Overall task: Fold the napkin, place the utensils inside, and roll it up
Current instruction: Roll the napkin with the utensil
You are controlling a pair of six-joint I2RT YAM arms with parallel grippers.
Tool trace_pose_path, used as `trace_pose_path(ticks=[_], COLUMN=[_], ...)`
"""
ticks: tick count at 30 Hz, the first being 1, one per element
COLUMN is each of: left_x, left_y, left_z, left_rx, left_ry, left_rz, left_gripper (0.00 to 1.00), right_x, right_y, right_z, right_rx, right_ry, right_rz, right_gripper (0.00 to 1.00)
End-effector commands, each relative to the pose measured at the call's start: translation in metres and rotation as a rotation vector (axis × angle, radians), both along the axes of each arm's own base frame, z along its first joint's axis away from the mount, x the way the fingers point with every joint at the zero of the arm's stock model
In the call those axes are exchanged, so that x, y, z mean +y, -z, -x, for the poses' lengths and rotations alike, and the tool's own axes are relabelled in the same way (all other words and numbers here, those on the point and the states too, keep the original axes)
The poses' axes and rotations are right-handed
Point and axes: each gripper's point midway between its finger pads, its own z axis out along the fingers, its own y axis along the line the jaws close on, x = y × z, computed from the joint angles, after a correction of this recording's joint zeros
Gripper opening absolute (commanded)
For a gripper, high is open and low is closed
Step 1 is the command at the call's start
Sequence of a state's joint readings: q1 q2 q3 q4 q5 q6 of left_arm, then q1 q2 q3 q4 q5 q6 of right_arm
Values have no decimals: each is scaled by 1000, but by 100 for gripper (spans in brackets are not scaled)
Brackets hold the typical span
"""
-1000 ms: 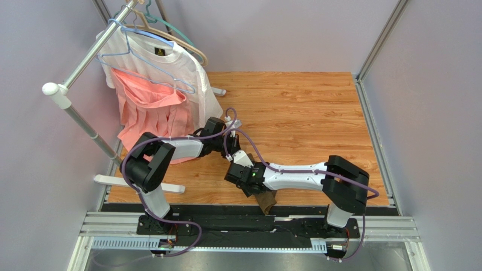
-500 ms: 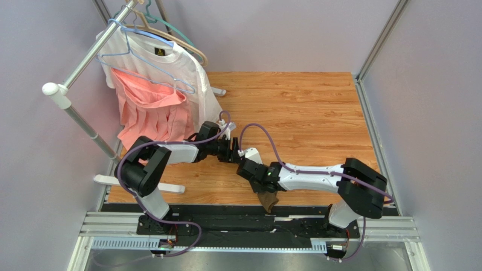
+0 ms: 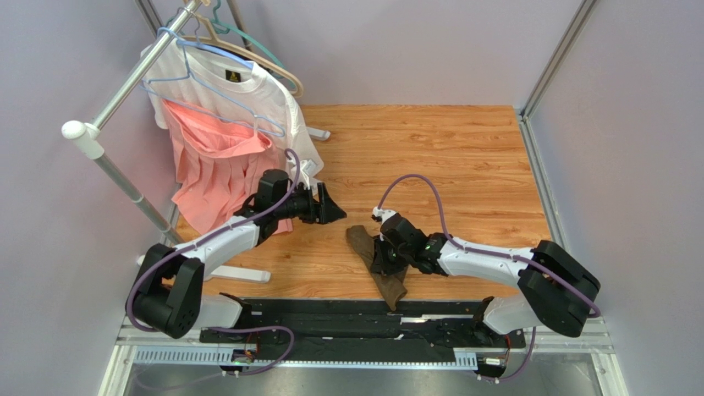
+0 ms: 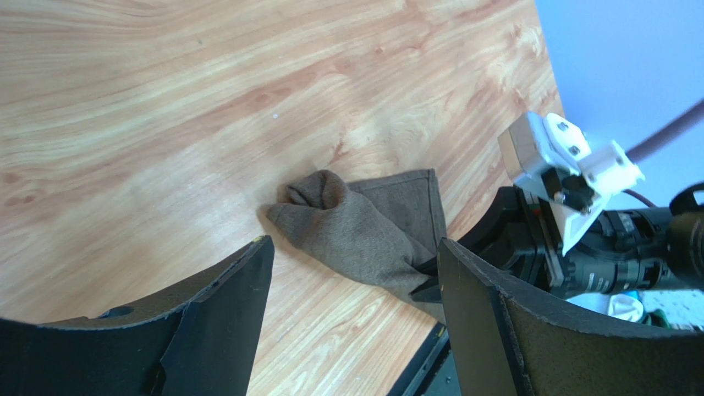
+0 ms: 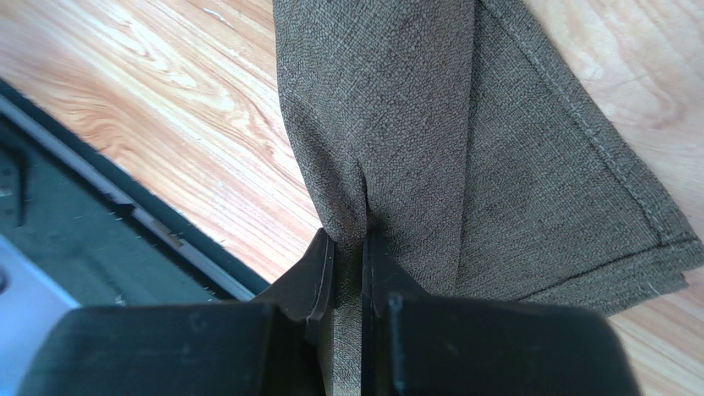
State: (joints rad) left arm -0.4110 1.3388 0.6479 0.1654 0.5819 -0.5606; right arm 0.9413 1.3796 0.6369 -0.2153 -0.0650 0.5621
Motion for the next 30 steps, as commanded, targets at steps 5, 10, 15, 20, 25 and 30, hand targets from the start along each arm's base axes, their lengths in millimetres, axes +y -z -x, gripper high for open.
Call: trace_pose_path(ticks=[5,10,15,20,25,30], left_x=[17,16,15,13,12,11], left_y=[5,9,11,18,21,24], left_z=[3,5,5,7,7,8], left_rx=[-1,14,19,40,48,61], left_ry=[-22,-14,-4,13,19,25], left_rz=[-47,-42,-42,-39,-36,-39], left_gripper=[81,81,81,80,81,81], right_x=[14,8,-5,-13,-19,-30], right_y=[-30,-32,-28,-19,-13,-5], right_z=[-1,-5,-16,-20,-25,-29], right_rx=[75,113,133,152,173,174], right_ry=[-61,-57,-17,-8,5,18], right_rz=[-226,-273,-300,-307,-320,-292], right_gripper=[0,0,0,0,0,0])
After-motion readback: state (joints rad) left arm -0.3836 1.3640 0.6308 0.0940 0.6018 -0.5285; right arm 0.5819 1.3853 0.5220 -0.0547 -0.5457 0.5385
